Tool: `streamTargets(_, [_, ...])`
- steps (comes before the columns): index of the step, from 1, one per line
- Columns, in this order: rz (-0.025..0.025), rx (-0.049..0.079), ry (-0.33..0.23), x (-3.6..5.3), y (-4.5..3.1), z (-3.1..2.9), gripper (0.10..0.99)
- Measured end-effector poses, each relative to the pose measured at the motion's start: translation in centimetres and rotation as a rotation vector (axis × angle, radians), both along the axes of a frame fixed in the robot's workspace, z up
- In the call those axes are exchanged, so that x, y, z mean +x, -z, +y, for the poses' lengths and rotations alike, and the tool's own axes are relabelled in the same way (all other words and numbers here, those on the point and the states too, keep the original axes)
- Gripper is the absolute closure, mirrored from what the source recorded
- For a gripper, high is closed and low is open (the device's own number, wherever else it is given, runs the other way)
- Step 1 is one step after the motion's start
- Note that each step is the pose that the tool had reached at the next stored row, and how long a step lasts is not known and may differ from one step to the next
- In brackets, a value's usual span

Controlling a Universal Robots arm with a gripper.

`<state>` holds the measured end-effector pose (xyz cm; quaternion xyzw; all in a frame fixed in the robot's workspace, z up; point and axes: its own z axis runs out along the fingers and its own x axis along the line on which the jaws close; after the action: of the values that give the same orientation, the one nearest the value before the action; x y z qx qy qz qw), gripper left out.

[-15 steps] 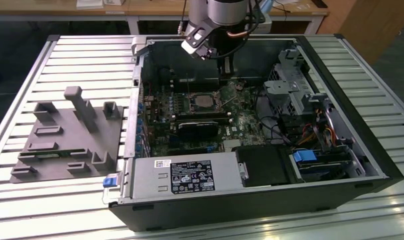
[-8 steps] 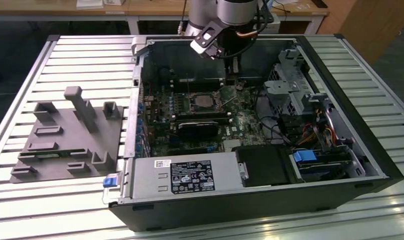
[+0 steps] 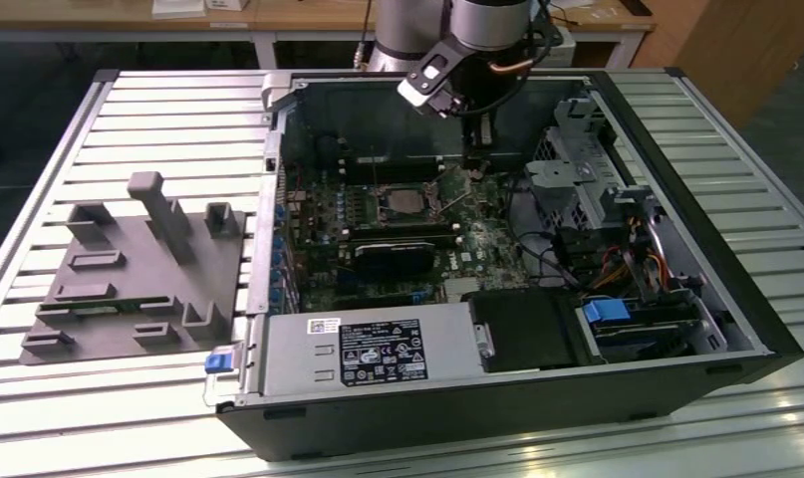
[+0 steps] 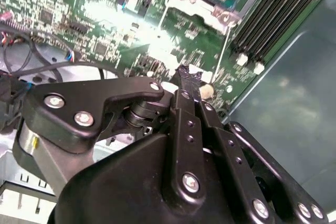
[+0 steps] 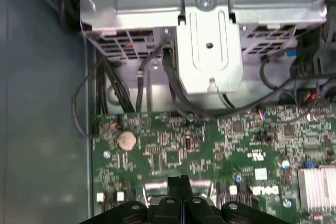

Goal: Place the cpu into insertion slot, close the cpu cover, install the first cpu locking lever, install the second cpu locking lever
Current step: 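Close the cpu cover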

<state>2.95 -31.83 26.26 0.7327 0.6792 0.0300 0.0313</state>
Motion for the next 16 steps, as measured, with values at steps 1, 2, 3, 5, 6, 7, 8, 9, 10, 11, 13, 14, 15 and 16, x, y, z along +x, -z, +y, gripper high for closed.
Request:
streamTargets(1, [0.0000, 0.000, 0.000, 0.22, 0.00, 0.00, 0.980])
streamTargets(2, [0.0000, 0.000, 0.000, 0.44, 0.00, 0.00, 0.980])
streamTargets(3, [0.0000, 0.000, 0.000, 0.67, -0.01, 0.01, 0.980])
streamTargets(5, [0.0001, 0.000, 0.000, 1.03, -0.01, 0.02, 0.980])
streamTargets(6, [0.0001, 0.000, 0.000, 1.17, -0.01, 0.03, 0.980])
streamTargets(7, [0.0001, 0.000, 0.000, 1.29, -0.01, 0.03, 0.980])
streamTargets(8, [0.0000, 0.000, 0.000, 1.38, 0.00, 0.04, 0.980])
streamTargets(9, [0.0000, 0.000, 0.000, 1.47, 0.01, 0.03, 0.980])
streamTargets(10, [0.0000, 0.000, 0.000, 1.51, 0.05, 0.04, 0.980])
streamTargets(11, [0.0000, 0.000, 0.000, 1.55, 0.11, 0.04, 0.980])
streamTargets(13, [0.0000, 0.000, 0.000, 1.60, 0.33, 0.04, 0.980])
streamTargets(14, [0.0000, 0.000, 0.000, 1.62, 0.48, 0.04, 0.980])
streamTargets(15, [0.0000, 0.000, 0.000, 1.64, 0.63, 0.04, 0.980])
streamTargets(16, [0.0000, 0.000, -0.001, 1.68, 0.78, 0.04, 0.980])
